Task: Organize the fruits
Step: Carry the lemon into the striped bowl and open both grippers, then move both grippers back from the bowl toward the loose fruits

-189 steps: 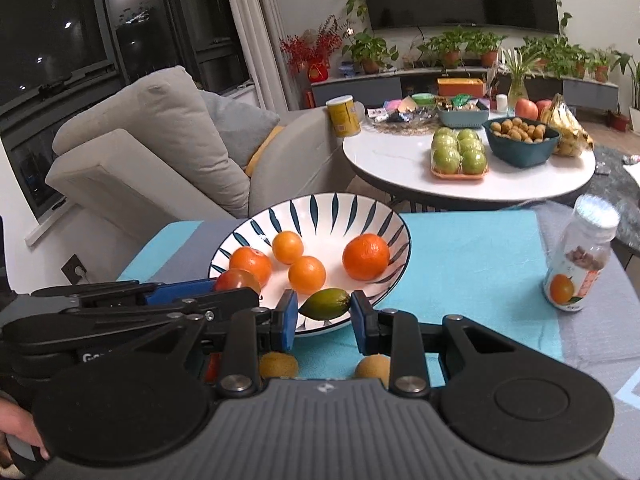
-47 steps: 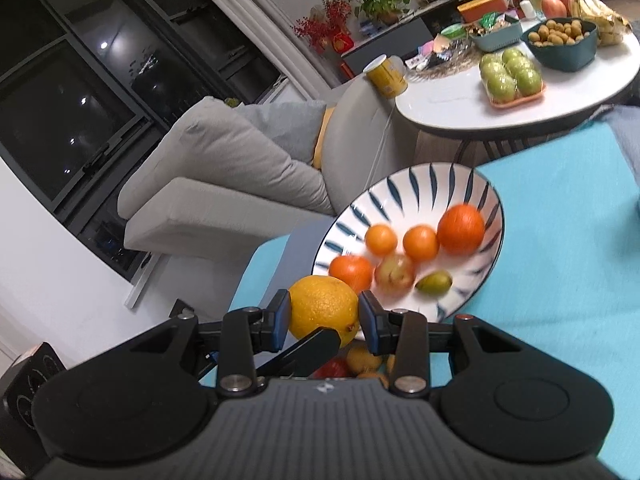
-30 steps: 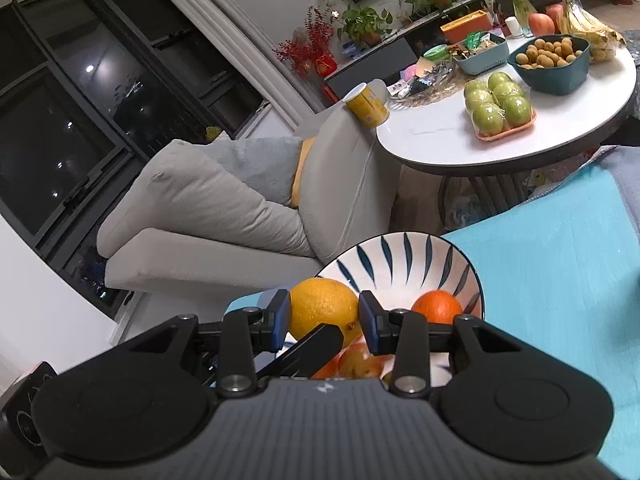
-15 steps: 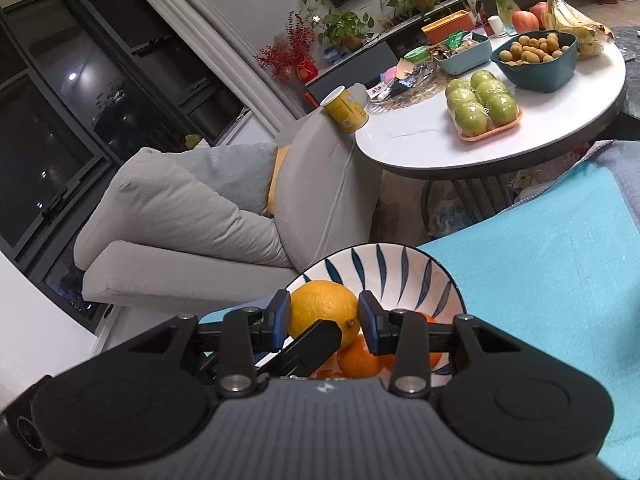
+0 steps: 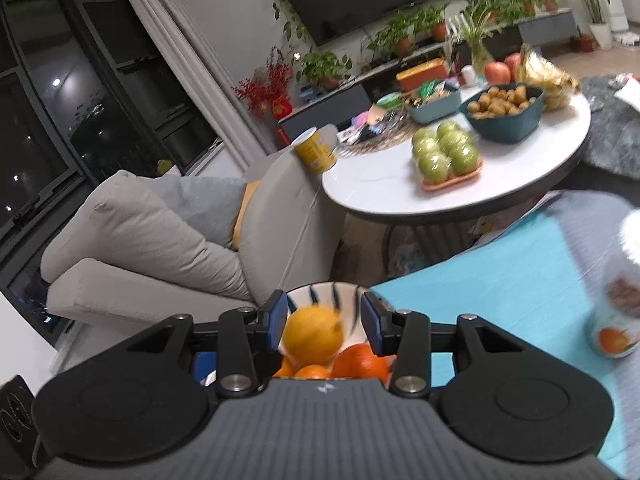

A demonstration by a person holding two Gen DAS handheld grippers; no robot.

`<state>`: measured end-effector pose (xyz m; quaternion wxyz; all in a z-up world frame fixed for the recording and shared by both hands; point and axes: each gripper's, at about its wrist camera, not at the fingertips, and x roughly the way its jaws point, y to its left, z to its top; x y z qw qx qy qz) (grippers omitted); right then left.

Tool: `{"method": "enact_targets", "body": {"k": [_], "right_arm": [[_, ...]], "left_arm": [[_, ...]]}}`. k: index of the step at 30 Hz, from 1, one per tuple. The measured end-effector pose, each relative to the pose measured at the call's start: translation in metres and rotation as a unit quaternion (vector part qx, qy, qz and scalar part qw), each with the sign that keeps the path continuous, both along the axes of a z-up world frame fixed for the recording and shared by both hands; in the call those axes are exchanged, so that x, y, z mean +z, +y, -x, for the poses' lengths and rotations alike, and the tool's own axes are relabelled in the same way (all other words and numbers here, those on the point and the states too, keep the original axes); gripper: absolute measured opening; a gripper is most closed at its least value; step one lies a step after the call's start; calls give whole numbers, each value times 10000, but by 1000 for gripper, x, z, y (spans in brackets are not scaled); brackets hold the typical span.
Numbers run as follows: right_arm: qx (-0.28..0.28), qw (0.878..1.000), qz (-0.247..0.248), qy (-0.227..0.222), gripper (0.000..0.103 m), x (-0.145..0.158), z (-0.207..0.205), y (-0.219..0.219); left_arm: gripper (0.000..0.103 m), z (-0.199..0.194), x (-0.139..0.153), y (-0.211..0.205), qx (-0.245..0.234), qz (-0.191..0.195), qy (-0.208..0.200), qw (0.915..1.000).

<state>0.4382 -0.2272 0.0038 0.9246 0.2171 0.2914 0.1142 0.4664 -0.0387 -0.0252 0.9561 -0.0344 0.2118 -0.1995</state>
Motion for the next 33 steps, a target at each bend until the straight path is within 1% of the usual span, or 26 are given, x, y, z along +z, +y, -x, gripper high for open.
{"method": "enact_targets", "body": {"k": [6, 10, 21, 33], "right_arm": [[-149, 9998, 111, -86, 51, 6, 7, -10], [-189, 9995, 224, -130, 51, 9, 11, -9], [-173, 9994, 252, -137, 51, 11, 17, -7], [-189, 9992, 303, -170, 51, 15, 36, -5]], "left_arm": [[54, 1, 3, 5, 39, 146, 86, 9998], [55, 4, 7, 8, 61, 121, 42, 9999], [56, 15, 12, 14, 140, 27, 68, 9999], [57, 36, 19, 21, 227, -33, 81, 9997]]}}
